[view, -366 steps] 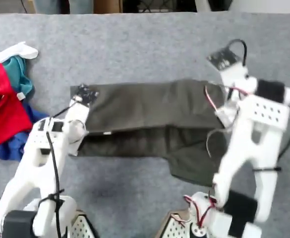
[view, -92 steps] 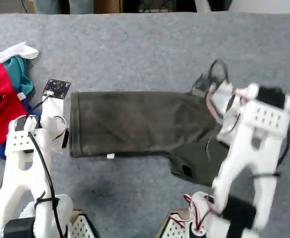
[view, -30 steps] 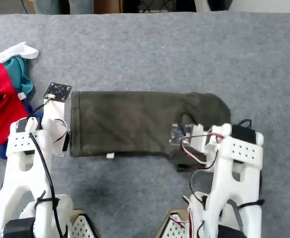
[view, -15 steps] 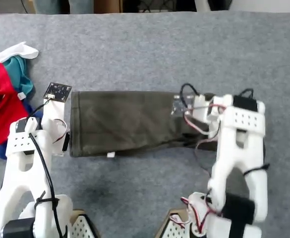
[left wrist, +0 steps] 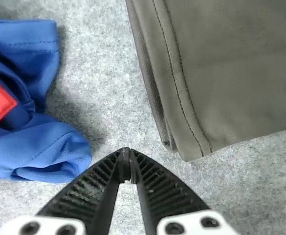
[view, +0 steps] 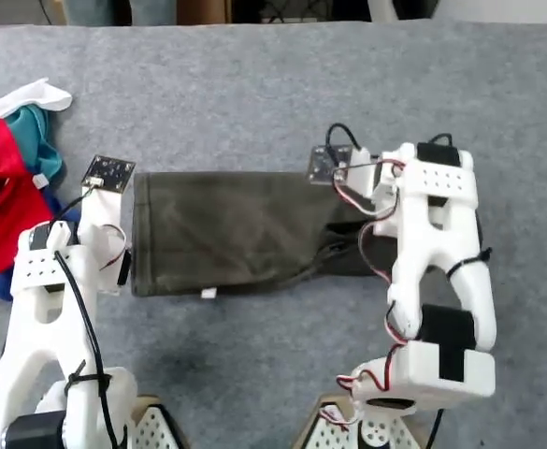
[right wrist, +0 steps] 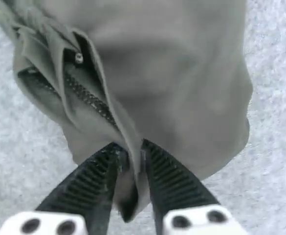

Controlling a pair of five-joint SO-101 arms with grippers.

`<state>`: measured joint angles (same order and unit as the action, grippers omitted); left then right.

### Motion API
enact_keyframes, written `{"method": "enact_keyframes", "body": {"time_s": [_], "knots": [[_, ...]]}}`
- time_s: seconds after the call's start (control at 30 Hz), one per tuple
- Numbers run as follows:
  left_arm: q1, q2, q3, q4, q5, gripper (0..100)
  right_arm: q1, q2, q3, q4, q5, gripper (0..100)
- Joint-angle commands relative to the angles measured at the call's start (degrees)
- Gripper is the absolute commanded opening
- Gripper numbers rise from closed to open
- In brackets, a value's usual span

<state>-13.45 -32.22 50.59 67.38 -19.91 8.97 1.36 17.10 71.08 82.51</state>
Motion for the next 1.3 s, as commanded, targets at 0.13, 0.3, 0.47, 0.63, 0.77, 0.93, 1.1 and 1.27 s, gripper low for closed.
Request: {"method": "enact_keyframes", "body": {"time_s": [0.13, 0.3, 0.47, 0.63, 0.77, 0.93, 1.1, 1.27], "knots": [[0.3, -1.0, -1.0, 0.4, -0.3, 3, -0.7, -1.1, -2.9, -0.4, -6.7, 30.8], [0.3, -1.0, -1.0, 0.4, -0.3, 3, -0.1, -4.0, -2.7, -0.2, -6.9, 27.3], [0.2, -1.1, -3.6, 0.4, 0.8, 3, 1.7, -10.7, -2.8, 7.7, -13.0, 1.0], [0.5, -0.9, -10.9, 1.9, 12.0, 15, 6.5, -16.2, -0.5, 8.3, -23.9, 5.1], [3.9, 0.2, -12.4, 0.0, 16.7, 19, 13.2, -16.3, 3.8, 3.3, -34.5, 1.5], [4.4, 10.8, -13.8, -3.6, 19.3, 22, 22.0, -16.3, 11.9, -6.6, -45.6, 1.5], [3.2, 23.8, -20.2, -4.3, 21.5, 23, 26.5, -16.6, 18.4, -12.4, -49.2, 1.5], [3.0, 32.6, -26.6, -4.5, 23.6, 23, 26.5, -16.7, 21.9, -14.9, -49.1, 1.5]]}}
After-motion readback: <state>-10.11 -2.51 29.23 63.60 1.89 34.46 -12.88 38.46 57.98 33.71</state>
